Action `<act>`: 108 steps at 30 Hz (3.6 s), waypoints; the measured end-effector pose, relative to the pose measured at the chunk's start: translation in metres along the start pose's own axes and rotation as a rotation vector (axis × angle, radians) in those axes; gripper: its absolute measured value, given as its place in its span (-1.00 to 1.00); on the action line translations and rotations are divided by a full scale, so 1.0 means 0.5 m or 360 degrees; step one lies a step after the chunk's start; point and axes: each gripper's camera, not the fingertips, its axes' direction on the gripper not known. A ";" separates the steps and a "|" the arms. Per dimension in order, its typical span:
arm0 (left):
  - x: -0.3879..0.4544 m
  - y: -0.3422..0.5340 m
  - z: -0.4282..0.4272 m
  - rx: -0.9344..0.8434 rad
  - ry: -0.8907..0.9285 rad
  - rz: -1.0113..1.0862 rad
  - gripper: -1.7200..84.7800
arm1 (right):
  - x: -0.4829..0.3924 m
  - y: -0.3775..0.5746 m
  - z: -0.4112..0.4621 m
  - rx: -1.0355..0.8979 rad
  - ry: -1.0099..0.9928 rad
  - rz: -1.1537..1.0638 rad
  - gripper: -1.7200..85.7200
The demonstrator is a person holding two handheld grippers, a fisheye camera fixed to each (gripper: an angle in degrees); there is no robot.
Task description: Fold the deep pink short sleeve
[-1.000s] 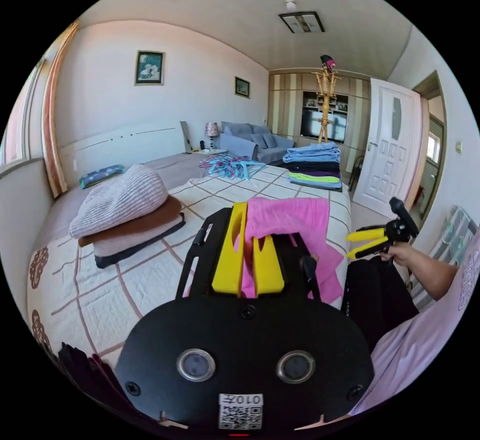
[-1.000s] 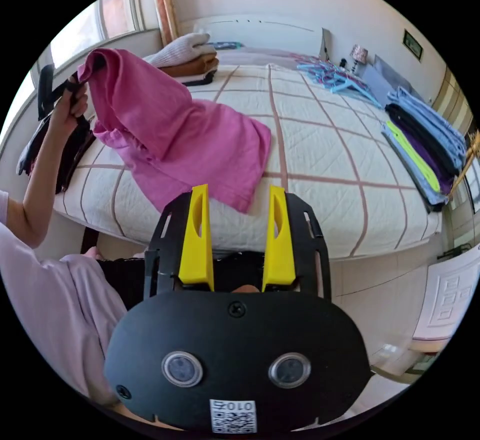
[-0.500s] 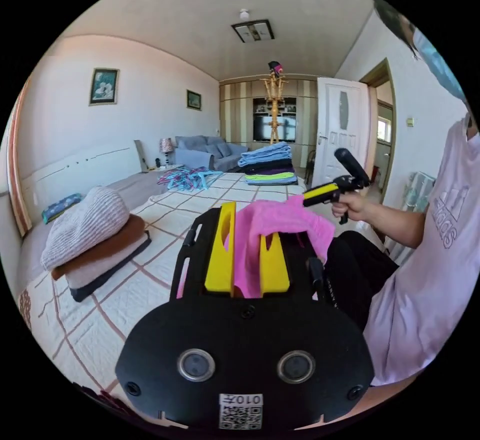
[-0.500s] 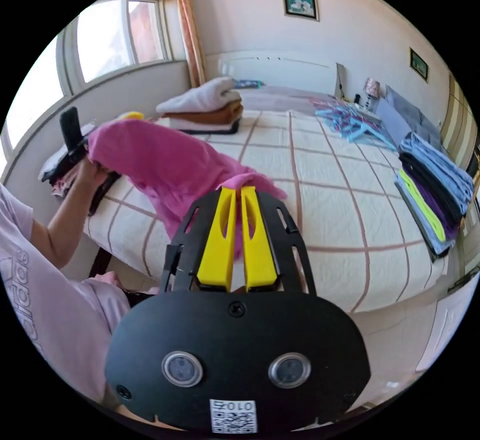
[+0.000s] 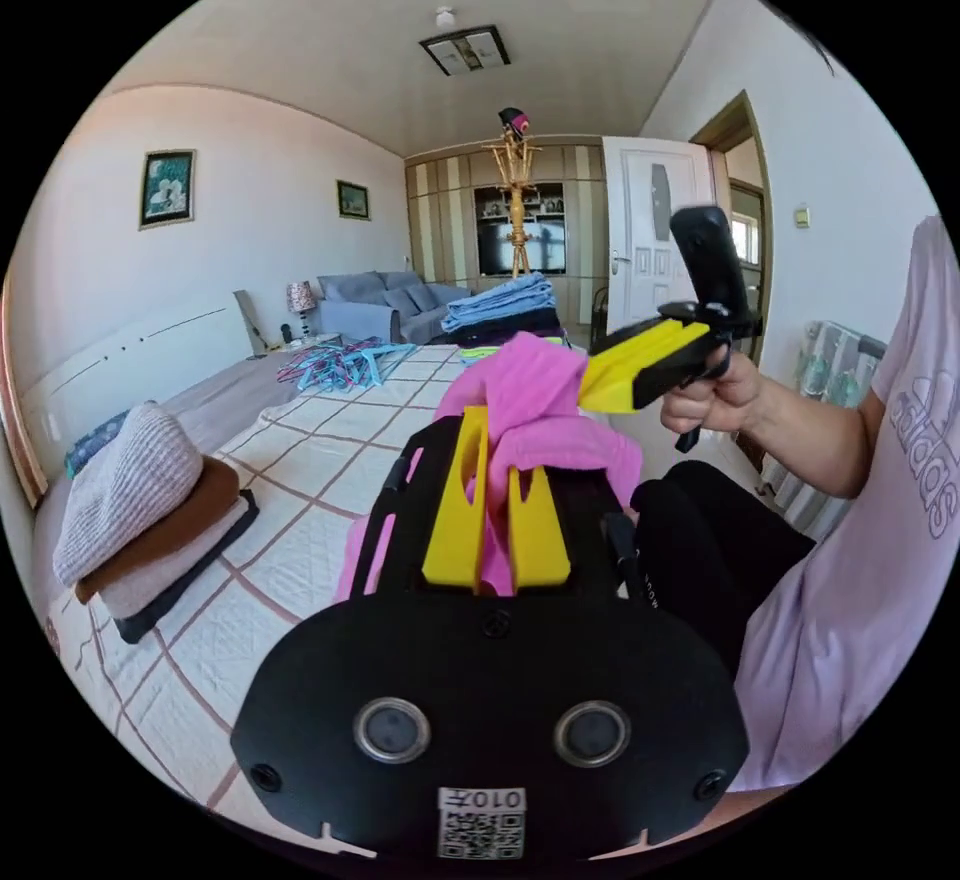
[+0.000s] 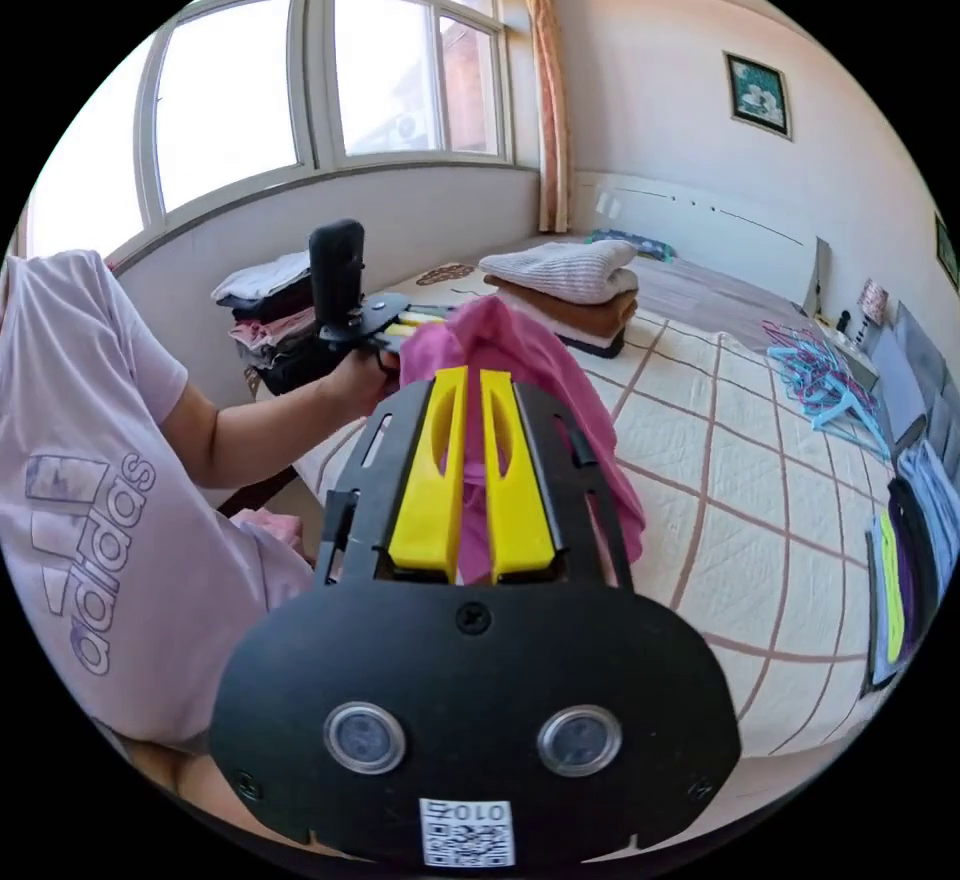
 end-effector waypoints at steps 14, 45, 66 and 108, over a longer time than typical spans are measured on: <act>-0.163 -0.205 -0.199 0.0153 0.0084 -0.0383 -0.97 | 0.035 0.182 0.185 -0.0350 -0.0108 0.0511 -0.60; -0.307 -0.049 0.312 -0.0663 0.0583 -0.0468 -0.68 | 0.030 0.144 0.042 -0.0248 0.0451 0.0607 -0.70; -0.329 0.057 0.115 -0.0679 -0.0248 -0.0812 -0.91 | 0.126 -0.007 0.045 -0.0473 0.0446 0.0665 -0.85; -0.207 0.168 -0.046 -0.0370 0.0020 -0.0643 -0.91 | 0.270 -0.065 0.024 -0.0361 0.0262 0.1219 -0.78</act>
